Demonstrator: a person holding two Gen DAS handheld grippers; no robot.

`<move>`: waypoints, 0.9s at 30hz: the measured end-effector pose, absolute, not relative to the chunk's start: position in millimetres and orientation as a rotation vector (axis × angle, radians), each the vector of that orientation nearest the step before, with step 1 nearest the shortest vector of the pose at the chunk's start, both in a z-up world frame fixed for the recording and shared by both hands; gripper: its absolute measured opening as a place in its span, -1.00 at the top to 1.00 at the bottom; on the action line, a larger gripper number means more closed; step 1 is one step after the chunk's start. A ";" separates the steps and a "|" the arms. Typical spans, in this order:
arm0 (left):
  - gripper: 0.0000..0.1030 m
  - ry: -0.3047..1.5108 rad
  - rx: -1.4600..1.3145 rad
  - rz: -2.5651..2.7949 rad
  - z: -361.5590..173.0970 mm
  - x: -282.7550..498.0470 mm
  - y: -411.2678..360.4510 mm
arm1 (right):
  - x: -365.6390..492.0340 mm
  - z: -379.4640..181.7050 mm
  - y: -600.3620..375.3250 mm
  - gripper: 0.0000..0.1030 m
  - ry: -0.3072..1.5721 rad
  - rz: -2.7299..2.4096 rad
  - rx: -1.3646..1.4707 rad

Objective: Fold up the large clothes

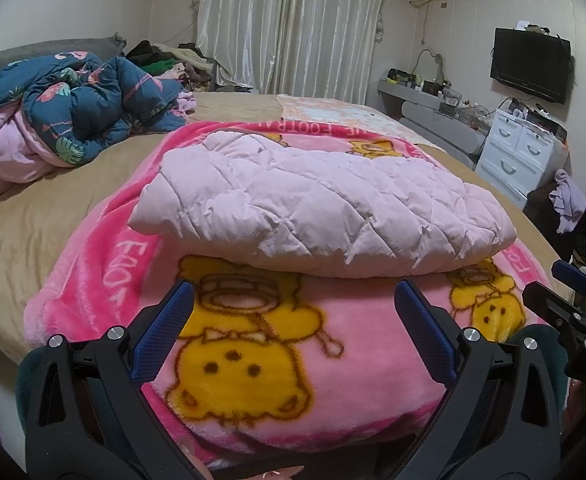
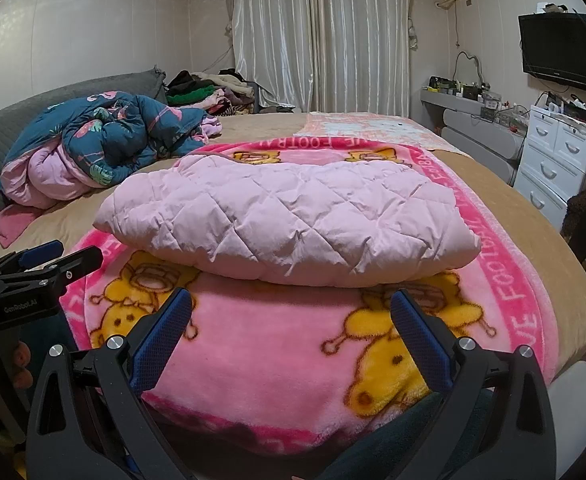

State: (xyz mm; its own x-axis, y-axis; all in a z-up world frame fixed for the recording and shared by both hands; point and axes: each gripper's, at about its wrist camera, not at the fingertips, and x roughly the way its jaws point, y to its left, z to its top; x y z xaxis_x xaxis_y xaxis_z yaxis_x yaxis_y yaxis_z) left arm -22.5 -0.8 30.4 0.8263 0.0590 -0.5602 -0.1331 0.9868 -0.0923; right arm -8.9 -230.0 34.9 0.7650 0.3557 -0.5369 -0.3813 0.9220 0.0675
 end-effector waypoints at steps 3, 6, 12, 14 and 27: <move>-0.82 0.595 -0.131 0.103 29.9 -21.9 -0.3 | -8.9 35.9 -230.3 -0.92 0.575 0.401 -0.046; -0.82 0.593 -0.131 0.103 30.0 -21.7 -0.1 | -9.3 36.0 -229.8 -0.92 0.574 0.400 -0.046; -0.82 0.594 -0.128 0.104 29.7 -21.6 0.0 | -9.4 35.7 -229.3 -0.92 0.574 0.401 -0.047; -0.82 0.595 -0.129 0.107 29.7 -21.6 0.5 | -9.4 35.7 -228.9 -0.92 0.575 0.401 -0.047; -0.82 0.600 -0.127 0.106 29.4 -21.5 1.2 | -9.3 36.2 -228.6 -0.92 0.575 0.402 -0.047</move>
